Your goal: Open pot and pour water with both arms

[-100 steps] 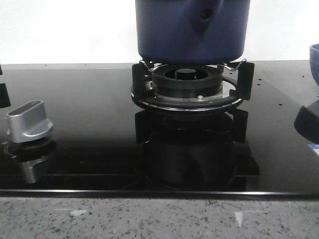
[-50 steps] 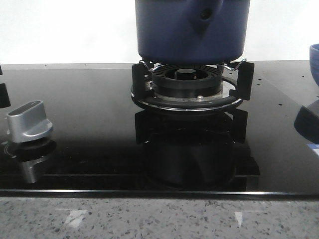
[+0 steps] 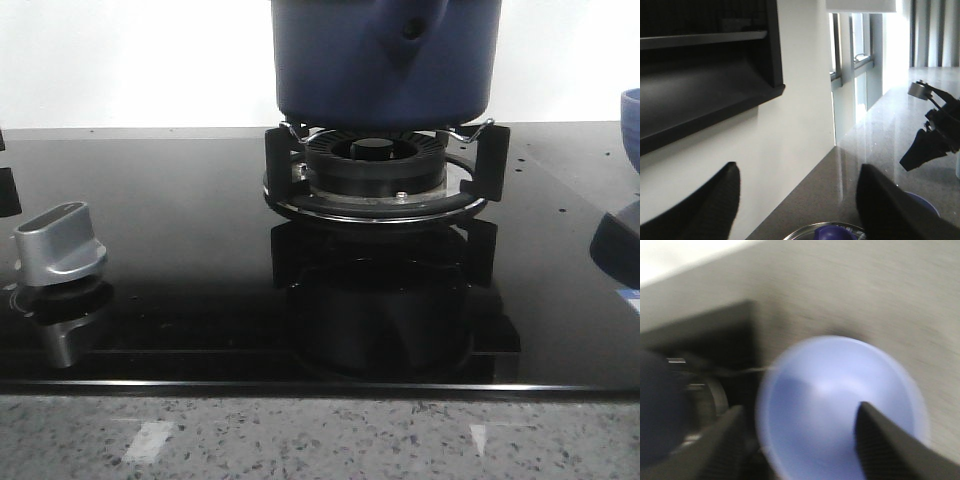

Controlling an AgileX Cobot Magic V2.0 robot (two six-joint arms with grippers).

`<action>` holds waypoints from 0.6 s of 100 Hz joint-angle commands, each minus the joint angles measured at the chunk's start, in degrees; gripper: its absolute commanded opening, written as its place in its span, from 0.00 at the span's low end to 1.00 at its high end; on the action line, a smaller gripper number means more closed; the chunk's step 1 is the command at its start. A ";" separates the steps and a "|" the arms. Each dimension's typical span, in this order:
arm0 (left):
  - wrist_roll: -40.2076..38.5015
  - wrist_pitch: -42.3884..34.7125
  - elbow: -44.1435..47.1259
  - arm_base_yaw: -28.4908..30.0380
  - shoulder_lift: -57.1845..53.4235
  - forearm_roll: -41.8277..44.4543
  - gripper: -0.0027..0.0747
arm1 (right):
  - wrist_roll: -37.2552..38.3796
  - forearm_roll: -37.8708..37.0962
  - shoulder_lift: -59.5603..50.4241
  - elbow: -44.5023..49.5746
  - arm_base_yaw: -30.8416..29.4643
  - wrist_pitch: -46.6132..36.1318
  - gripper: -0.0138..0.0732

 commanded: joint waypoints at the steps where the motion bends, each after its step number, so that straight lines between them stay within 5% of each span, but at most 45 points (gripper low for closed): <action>1: -5.71 0.64 -1.78 3.18 -3.45 -3.90 0.34 | -8.07 12.92 -2.09 -1.76 -0.04 -3.50 0.47; 14: -8.25 3.55 -1.78 7.01 -4.86 -3.28 0.01 | -18.46 28.49 -2.09 -1.05 -0.04 -3.25 0.18; 19: -9.76 3.70 -1.78 8.12 -5.42 -2.88 0.01 | -22.45 34.70 -2.09 -0.63 0.05 -2.90 0.08; 36: -11.21 1.09 -1.38 10.74 -7.96 1.24 0.01 | -32.00 47.49 -4.02 1.79 2.19 -6.19 0.11; 60: -11.65 -12.44 7.46 10.73 -16.59 6.94 0.01 | -43.05 46.44 -13.05 8.86 8.59 -18.15 0.11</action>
